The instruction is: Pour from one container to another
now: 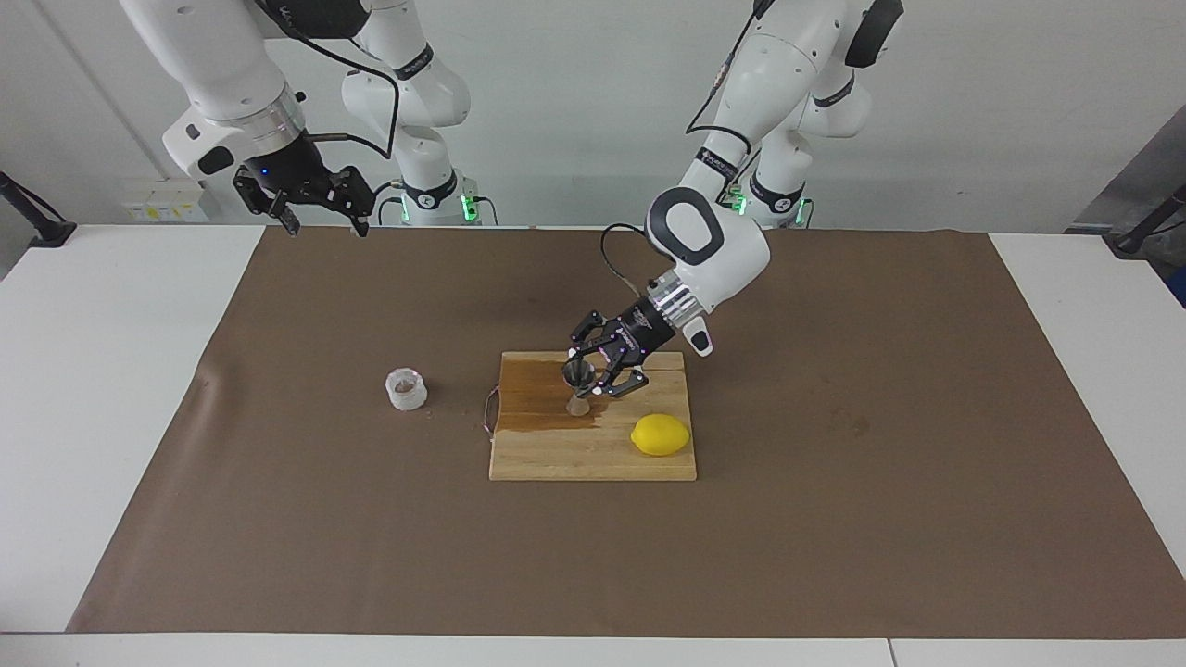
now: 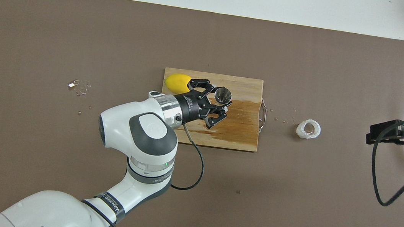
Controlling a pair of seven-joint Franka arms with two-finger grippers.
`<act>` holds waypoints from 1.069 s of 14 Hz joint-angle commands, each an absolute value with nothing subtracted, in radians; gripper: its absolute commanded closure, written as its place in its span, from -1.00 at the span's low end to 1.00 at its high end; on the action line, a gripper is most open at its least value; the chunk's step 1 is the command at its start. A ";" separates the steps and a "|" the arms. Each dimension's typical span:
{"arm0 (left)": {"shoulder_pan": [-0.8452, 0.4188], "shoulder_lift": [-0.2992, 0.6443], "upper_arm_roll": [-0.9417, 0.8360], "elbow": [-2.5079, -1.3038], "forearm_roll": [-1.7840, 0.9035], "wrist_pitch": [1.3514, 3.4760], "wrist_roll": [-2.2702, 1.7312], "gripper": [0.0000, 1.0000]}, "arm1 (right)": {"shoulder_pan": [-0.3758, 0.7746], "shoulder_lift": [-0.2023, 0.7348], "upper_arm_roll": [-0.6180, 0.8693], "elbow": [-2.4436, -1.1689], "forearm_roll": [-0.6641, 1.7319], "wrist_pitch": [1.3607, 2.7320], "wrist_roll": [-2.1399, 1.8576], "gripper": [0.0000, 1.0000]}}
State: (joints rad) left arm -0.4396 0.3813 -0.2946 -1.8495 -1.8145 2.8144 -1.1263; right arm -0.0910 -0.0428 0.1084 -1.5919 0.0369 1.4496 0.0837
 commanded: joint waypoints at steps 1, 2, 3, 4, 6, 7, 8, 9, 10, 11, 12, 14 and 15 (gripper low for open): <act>-0.466 0.406 -0.291 -1.821 -1.841 2.850 -1.127 1.00 | -0.103 -0.051 0.110 -1.595 0.061 1.440 0.064 -1.00; -0.468 0.408 -0.293 -1.821 -1.842 2.852 -1.127 1.00 | -0.103 -0.051 0.110 -1.595 0.061 1.440 0.064 -1.00; -0.468 0.411 -0.293 -1.816 -1.844 2.855 -1.127 1.00 | -0.103 -0.051 0.110 -1.595 0.061 1.440 0.064 -1.00; -0.469 0.416 -0.298 -1.816 -1.844 2.856 -1.131 1.00 | -0.103 -0.051 0.110 -1.595 0.061 1.440 0.064 -1.00; -0.480 0.420 -0.296 -1.815 -1.844 2.858 -1.127 0.84 | -0.103 -0.051 0.110 -1.595 0.061 1.440 0.064 -1.00; -0.482 0.422 -0.296 -1.815 -1.844 2.858 -1.127 0.76 | -0.103 -0.051 0.110 -1.595 0.061 1.440 0.064 -1.00; -0.482 0.422 -0.296 -1.816 -1.844 2.858 -1.127 0.64 | -0.103 -0.051 0.110 -1.595 0.061 1.440 0.064 -1.00; -0.482 0.423 -0.296 -1.816 -1.844 2.858 -1.127 0.62 | -0.103 -0.051 0.110 -1.595 0.061 1.440 0.064 -1.00; -0.482 0.423 -0.296 -1.818 -1.844 2.858 -1.127 0.56 | -0.103 -0.051 0.110 -1.595 0.061 1.440 0.064 -1.00; -0.483 0.423 -0.296 -1.818 -1.842 2.858 -1.127 0.55 | -0.103 -0.051 0.110 -1.595 0.061 1.440 0.064 -1.00; -0.488 0.423 -0.296 -1.819 -1.842 2.858 -1.127 0.50 | -0.103 -0.051 0.110 -1.595 0.061 1.440 0.064 -1.00; -0.489 0.423 -0.296 -1.821 -1.838 2.858 -1.126 0.02 | -0.103 -0.051 0.110 -1.595 0.061 1.440 0.064 -1.00; -0.495 0.423 -0.296 -1.821 -1.836 2.858 -1.117 -0.04 | -0.103 -0.051 0.110 -1.595 0.061 1.440 0.064 -1.00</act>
State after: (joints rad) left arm -0.4703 0.4092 -0.3016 -1.8439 -1.8212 2.8322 -1.1255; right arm -0.0910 -0.0428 0.1084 -1.5919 0.0369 1.4496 0.0837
